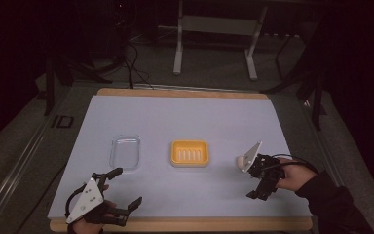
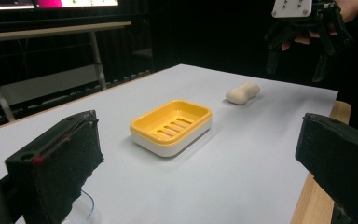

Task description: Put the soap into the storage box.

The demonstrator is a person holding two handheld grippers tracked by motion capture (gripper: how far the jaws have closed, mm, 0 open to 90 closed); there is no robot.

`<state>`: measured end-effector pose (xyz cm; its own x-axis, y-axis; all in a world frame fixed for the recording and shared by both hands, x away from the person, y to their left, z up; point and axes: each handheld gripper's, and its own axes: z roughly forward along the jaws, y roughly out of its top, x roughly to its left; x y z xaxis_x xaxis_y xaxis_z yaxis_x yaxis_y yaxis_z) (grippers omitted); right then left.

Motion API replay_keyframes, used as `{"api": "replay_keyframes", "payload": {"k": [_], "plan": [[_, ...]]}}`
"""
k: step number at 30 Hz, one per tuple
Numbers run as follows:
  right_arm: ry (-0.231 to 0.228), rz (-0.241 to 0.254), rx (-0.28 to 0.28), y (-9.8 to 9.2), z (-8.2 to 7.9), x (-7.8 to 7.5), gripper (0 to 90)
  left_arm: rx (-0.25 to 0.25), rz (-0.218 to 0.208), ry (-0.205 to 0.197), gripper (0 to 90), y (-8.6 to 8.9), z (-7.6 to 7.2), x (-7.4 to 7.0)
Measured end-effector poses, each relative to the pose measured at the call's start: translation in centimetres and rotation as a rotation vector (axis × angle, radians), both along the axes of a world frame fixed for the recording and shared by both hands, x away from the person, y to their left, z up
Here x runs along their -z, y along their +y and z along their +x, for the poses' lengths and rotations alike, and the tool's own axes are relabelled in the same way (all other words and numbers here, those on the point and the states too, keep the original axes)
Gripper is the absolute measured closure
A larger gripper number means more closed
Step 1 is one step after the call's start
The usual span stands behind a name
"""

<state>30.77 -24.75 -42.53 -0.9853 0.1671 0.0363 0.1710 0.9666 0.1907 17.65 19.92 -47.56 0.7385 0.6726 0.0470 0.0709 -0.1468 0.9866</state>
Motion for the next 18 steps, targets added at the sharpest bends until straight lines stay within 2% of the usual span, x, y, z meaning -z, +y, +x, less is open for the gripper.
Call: {"api": "replay_keyframes", "payload": {"k": [3,7,13,18], "plan": [[0.02,-0.034,0.008,0.1,0.4,0.2,13.6,0.0,-0.002,0.0,0.4,0.0,0.0,0.0],[0.025,-0.045,0.004,0.1,1.0,0.1,13.7,0.002,0.001,0.004,0.4,0.0,0.0,0.0],[0.051,-0.103,0.001,0.4,1.6,0.2,13.2,0.003,-0.001,0.005,0.4,-0.1,0.0,0.1],[0.067,-0.128,0.015,0.7,2.1,0.4,13.1,0.004,-0.004,0.006,0.4,-0.1,0.0,0.1]]}}
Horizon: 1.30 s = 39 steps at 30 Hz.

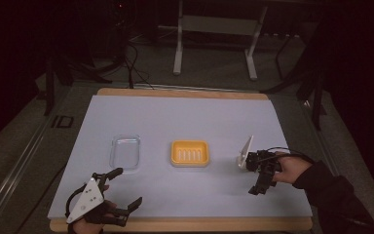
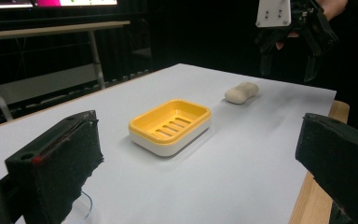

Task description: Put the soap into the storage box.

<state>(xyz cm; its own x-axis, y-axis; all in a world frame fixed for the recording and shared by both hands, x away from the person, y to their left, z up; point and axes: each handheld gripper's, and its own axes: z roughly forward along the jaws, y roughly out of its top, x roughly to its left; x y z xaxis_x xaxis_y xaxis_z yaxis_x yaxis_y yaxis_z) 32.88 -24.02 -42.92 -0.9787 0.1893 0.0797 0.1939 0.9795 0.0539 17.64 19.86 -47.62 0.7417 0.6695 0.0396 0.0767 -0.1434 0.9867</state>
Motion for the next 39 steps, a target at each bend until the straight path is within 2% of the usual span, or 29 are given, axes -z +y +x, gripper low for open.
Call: {"api": "replay_keyframes", "payload": {"k": [8,10,11,14,15,20,32,33,39], "plan": [[0.03,-0.022,-0.005,0.3,0.5,0.4,13.1,0.0,0.001,0.004,0.4,0.0,0.0,0.0],[0.039,-0.019,-0.029,0.3,0.7,0.6,13.1,0.0,0.0,0.006,0.4,0.1,0.0,0.0],[0.036,-0.022,-0.038,0.3,0.7,0.6,13.0,0.0,-0.002,0.005,0.4,0.1,0.0,0.0],[-0.017,-0.03,-0.066,0.2,0.7,0.8,13.9,0.001,0.0,0.006,0.4,0.1,0.0,0.1],[-0.006,-0.028,-0.071,0.2,0.8,0.8,14.0,0.001,-0.003,0.007,0.4,0.1,0.0,0.1],[-0.041,-0.029,-0.11,-0.3,1.3,1.0,16.1,-0.003,-0.005,0.01,0.4,0.2,-0.2,0.2],[-0.06,0.037,-0.127,-1.6,2.8,0.8,19.5,-0.009,-0.005,0.018,0.4,0.3,-0.6,0.3],[-0.072,0.058,-0.13,-1.9,3.2,0.7,19.5,-0.01,-0.006,0.019,0.4,0.3,-0.6,0.3],[-0.071,0.112,-0.116,-2.6,4.3,0.5,19.6,-0.024,-0.004,0.02,0.4,0.5,-0.9,0.4]]}}
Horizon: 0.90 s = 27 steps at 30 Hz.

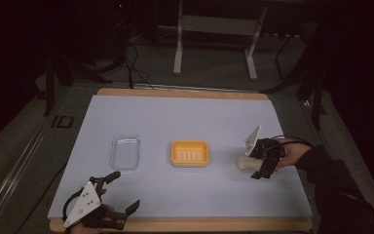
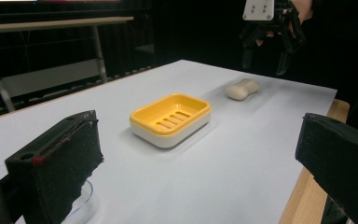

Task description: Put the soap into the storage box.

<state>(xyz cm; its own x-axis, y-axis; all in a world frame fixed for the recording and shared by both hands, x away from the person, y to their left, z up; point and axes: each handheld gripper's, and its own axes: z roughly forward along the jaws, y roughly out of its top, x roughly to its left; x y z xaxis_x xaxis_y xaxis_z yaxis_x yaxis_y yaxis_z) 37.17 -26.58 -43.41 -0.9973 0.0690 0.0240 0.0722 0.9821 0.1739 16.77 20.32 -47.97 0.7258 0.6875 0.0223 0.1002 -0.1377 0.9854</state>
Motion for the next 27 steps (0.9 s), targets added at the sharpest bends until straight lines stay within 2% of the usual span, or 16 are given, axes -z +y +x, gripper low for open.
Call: {"api": "replay_keyframes", "payload": {"k": [3,6,10,14,16,20,27], "plan": [[-0.006,0.025,0.004,-0.3,0.4,-0.1,21.5,-0.01,-0.001,-0.001,0.4,0.2,-0.1,0.0],[0.003,0.075,0.014,-0.6,1.1,-0.1,24.2,-0.019,-0.001,0.0,0.4,0.3,-0.3,0.0],[-0.014,0.071,0.021,-1.0,1.8,0.3,25.4,-0.034,-0.008,0.001,0.4,0.5,-0.7,0.0],[-0.036,0.053,-0.006,-1.1,2.2,1.1,27.4,-0.044,-0.003,-0.001,0.4,0.7,-1.1,0.0],[-0.039,0.059,-0.009,-1.2,2.6,1.4,29.9,-0.05,-0.001,0.001,0.4,0.7,-1.2,0.1],[-0.025,0.084,0.001,-1.3,3.1,1.8,31.0,-0.056,-0.005,0.006,0.4,1.0,-1.5,0.1],[-0.018,0.081,-0.022,-1.3,3.5,3.1,31.5,-0.065,-0.01,0.01,0.4,1.1,-1.8,0.1]]}}
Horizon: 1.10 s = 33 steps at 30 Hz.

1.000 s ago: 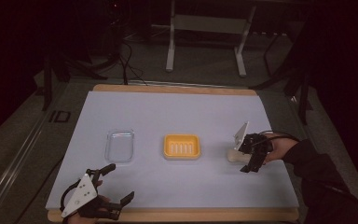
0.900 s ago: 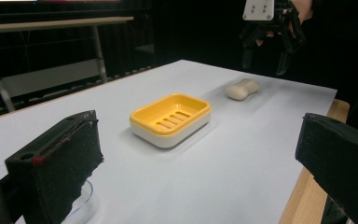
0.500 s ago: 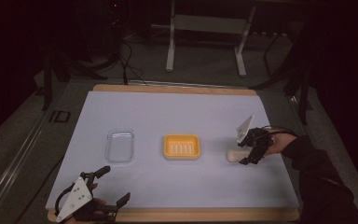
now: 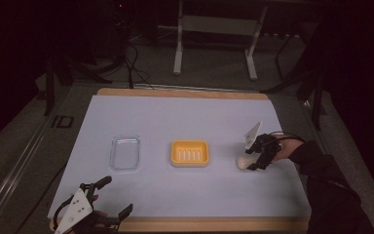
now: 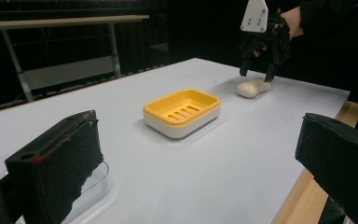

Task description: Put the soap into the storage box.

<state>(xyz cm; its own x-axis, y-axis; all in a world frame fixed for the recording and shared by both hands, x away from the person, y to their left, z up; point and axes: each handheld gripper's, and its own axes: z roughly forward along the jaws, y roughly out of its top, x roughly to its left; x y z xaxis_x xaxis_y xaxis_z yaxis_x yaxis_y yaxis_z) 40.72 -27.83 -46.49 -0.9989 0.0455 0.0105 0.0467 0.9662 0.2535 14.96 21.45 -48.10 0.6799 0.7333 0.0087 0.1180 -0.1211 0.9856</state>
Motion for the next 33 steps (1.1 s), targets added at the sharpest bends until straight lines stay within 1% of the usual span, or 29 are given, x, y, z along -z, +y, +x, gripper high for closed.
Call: {"api": "replay_keyframes", "payload": {"k": [1,2,3,5,7,9,12,14,17,19,21,25,30,33], "plan": [[0.0,0.0,0.0,0.0,0.0,0.0,31.5,0.0,0.0,0.0,0.4,0.0,0.0,0.0],[0.003,-0.011,-0.001,-0.2,0.1,0.5,33.3,-0.004,0.001,0.0,0.4,0.1,-0.2,0.0],[0.002,-0.011,-0.002,-0.2,0.1,0.6,34.2,-0.005,0.001,0.001,0.4,0.1,-0.2,0.0],[0.002,-0.014,0.004,-0.4,0.2,0.9,34.2,-0.008,0.0,0.001,0.4,0.2,-0.2,0.0],[-0.002,-0.028,-0.001,-0.4,0.3,1.3,34.2,-0.009,0.001,0.002,0.4,0.2,-0.3,0.0],[0.011,-0.034,0.007,-0.4,0.3,1.5,34.7,-0.01,0.001,0.004,0.4,0.2,-0.3,0.0],[0.016,-0.069,-0.007,-0.2,0.3,2.2,35.6,-0.01,-0.001,0.004,0.4,0.2,-0.3,0.0],[0.011,-0.1,-0.017,0.0,0.2,2.7,36.2,-0.009,0.001,0.003,0.4,0.2,-0.4,0.0],[-0.002,-0.096,-0.017,0.0,0.2,2.9,38.7,-0.008,0.0,0.002,0.4,0.2,-0.4,0.0],[-0.019,-0.094,-0.016,-0.1,0.1,3.1,41.5,-0.007,-0.001,0.002,0.4,0.2,-0.4,0.0],[-0.022,-0.094,-0.016,-0.1,0.1,3.3,42.7,-0.006,-0.001,0.003,0.4,0.1,-0.4,0.1],[-0.013,-0.089,-0.022,-0.1,0.0,3.3,49.0,-0.006,0.001,0.002,0.4,0.1,-0.4,0.1],[-0.002,-0.097,-0.016,0.0,0.1,3.2,49.5,-0.004,0.006,0.003,0.4,0.1,-0.4,0.1],[0.009,-0.115,-0.006,0.3,0.1,3.1,49.7,-0.003,0.013,0.004,0.4,0.0,-0.4,0.1]]}}
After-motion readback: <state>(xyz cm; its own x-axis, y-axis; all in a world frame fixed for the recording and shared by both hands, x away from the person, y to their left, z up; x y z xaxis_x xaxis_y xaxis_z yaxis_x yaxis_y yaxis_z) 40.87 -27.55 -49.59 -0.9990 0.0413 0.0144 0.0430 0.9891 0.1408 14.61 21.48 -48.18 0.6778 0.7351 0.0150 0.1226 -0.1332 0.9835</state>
